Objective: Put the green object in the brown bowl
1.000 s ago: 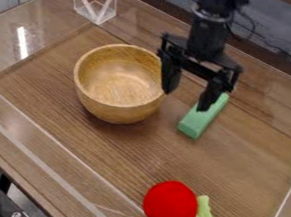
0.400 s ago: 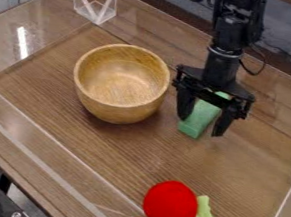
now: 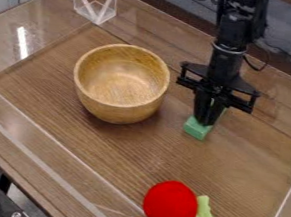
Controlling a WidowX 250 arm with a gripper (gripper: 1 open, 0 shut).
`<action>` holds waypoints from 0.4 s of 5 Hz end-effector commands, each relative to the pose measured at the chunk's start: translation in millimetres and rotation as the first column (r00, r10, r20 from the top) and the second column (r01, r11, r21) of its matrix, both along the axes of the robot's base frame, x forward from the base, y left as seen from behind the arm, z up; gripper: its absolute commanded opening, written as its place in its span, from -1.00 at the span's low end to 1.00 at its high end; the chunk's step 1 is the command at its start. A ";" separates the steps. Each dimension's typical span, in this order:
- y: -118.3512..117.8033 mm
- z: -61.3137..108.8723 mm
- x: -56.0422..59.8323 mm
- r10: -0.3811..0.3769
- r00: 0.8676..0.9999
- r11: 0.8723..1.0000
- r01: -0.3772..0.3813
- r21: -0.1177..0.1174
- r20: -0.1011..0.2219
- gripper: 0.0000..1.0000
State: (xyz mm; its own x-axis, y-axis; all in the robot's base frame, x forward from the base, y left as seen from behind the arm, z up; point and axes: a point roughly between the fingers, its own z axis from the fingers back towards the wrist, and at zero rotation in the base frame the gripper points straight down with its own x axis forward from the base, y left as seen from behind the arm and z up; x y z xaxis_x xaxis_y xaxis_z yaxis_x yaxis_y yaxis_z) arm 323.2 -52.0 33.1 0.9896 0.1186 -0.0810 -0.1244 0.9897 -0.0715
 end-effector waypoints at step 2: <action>-7.7 -3.5 -4.4 -0.047 0.999 0.999 0.047 -0.003 -0.007 1.00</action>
State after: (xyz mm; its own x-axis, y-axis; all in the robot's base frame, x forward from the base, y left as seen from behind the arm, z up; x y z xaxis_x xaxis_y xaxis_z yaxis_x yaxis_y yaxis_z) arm 319.2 -61.7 30.3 0.9938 0.0680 -0.0875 -0.0747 0.9944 -0.0752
